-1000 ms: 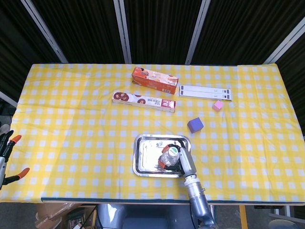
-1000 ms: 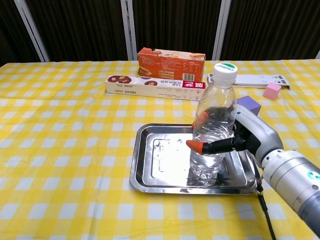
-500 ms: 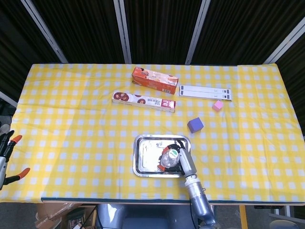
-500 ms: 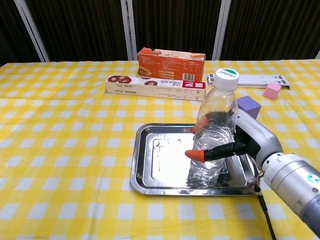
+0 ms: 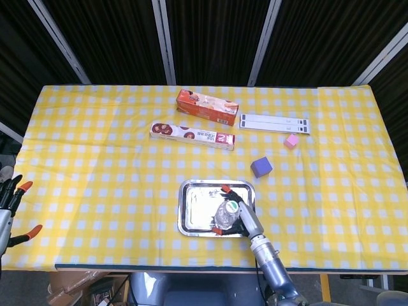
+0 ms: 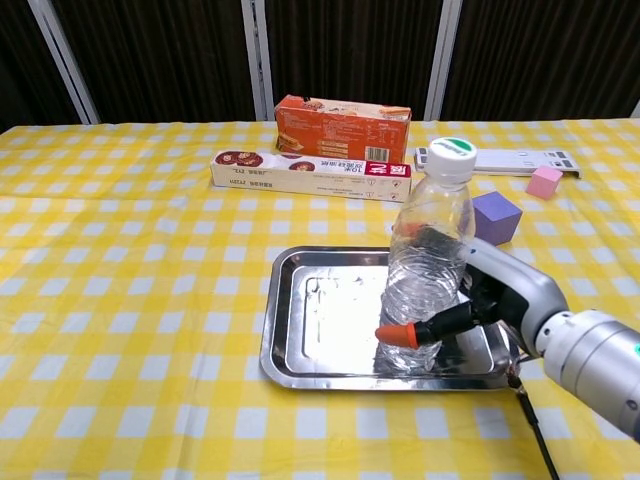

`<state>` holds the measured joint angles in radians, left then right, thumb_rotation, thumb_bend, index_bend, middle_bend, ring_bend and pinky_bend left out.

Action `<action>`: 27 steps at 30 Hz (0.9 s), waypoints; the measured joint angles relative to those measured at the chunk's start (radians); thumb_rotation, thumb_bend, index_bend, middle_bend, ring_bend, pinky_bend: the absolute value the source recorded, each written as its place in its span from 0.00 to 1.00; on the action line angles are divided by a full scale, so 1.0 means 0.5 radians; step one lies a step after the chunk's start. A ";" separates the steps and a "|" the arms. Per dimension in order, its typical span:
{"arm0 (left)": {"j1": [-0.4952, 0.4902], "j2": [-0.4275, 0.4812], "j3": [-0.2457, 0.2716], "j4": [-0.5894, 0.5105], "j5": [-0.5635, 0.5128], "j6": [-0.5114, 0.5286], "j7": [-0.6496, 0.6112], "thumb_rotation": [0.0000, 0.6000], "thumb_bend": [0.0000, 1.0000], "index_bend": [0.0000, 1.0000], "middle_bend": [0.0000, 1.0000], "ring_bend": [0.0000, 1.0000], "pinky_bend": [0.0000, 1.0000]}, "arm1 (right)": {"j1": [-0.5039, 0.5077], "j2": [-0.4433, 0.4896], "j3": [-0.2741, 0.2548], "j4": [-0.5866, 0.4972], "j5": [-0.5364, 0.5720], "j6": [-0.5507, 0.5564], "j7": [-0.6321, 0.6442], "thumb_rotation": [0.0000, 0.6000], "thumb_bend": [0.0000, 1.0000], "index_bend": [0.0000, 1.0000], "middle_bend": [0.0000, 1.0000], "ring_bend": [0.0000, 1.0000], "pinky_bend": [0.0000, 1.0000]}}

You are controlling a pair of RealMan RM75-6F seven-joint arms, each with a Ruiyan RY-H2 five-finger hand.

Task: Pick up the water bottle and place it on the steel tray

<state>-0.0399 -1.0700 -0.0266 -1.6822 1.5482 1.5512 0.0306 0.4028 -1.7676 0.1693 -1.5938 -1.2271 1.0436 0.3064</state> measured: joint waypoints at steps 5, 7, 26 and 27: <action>-0.001 0.003 -0.004 0.006 -0.011 -0.005 -0.014 1.00 0.19 0.11 0.00 0.00 0.00 | -0.028 0.238 0.002 -0.110 -0.012 -0.014 0.032 1.00 0.09 0.01 0.07 0.00 0.00; -0.002 0.004 -0.001 0.004 -0.007 -0.009 -0.016 1.00 0.19 0.11 0.00 0.00 0.00 | -0.045 0.361 -0.004 -0.160 -0.018 -0.022 0.046 1.00 0.08 0.01 0.07 0.00 0.00; 0.017 -0.010 0.009 -0.019 0.000 0.018 0.048 1.00 0.19 0.11 0.00 0.00 0.00 | -0.155 1.834 -0.392 -0.401 -0.775 -0.393 0.848 1.00 0.08 0.03 0.07 0.00 0.00; 0.016 -0.012 0.009 -0.019 -0.002 0.015 0.054 1.00 0.19 0.11 0.00 0.00 0.00 | -0.177 1.805 -0.385 -0.380 -0.767 -0.338 0.799 1.00 0.08 0.06 0.07 0.00 0.00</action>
<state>-0.0317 -1.0761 -0.0223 -1.6919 1.5471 1.5589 0.0575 0.3141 -0.8652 -0.0233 -1.7836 -1.6108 0.8745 0.7059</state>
